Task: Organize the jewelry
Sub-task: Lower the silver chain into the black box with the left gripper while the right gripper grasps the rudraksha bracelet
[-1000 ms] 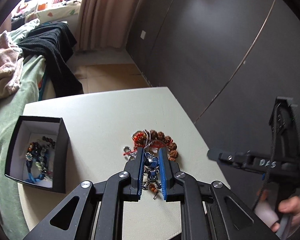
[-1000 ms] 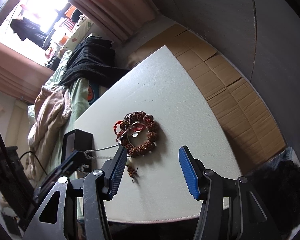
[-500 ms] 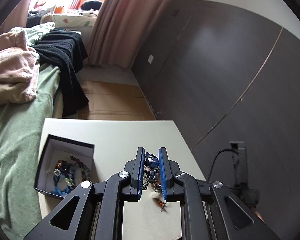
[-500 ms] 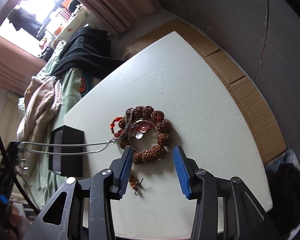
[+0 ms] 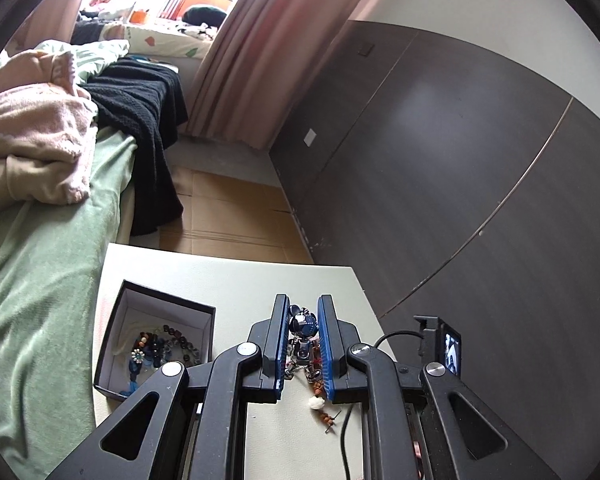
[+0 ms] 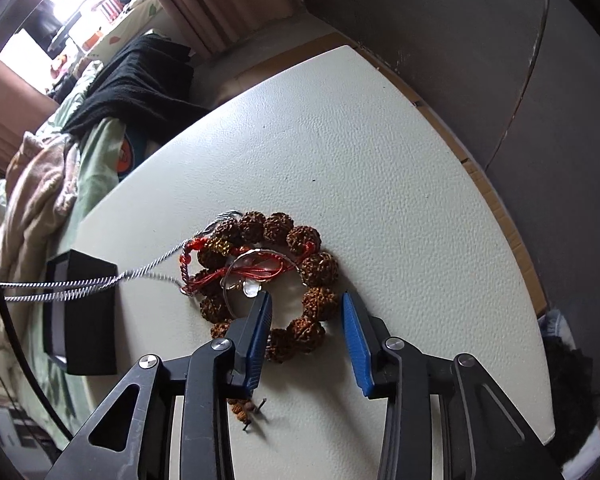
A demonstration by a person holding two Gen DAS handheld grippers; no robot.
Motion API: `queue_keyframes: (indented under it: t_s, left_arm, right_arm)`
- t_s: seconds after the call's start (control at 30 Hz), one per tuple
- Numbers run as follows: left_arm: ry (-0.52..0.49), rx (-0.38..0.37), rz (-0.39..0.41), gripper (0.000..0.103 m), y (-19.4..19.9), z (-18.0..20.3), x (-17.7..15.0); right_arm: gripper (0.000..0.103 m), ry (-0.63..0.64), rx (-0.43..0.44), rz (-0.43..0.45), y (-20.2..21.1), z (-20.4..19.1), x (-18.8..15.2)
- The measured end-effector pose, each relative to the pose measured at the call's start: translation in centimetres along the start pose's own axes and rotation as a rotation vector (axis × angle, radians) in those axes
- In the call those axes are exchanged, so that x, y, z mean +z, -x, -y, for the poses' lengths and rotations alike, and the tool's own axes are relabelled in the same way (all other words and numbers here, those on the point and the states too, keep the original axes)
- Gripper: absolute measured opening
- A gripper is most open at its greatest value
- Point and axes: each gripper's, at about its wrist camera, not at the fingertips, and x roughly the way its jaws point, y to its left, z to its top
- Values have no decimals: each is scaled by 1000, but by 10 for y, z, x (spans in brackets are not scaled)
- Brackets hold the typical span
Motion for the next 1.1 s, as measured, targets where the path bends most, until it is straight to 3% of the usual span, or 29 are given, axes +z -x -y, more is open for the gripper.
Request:
queue_keyframes:
  t_s: [0.07,0.13,0.53,0.8,1.1]
  left_arm:
    - [0,3,4,14,3,0,-1]
    - [-2,4,7,14,5,0,-1]
    - [-54,5,41,14,25,23,-5]
    - [-135,30,102,14,52,50,17]
    - [-229,117,177,14,88,79,55]
  right_arm:
    - [26,19,-39,7,0,-3,0]
    - [20,0,-17,3,3,2,-1]
    - [20,-22,309,145,73,3,-11]
    - [20,-35,508,197,93,-12,-5]
    - [20,-56,567,200,92,-17,0]
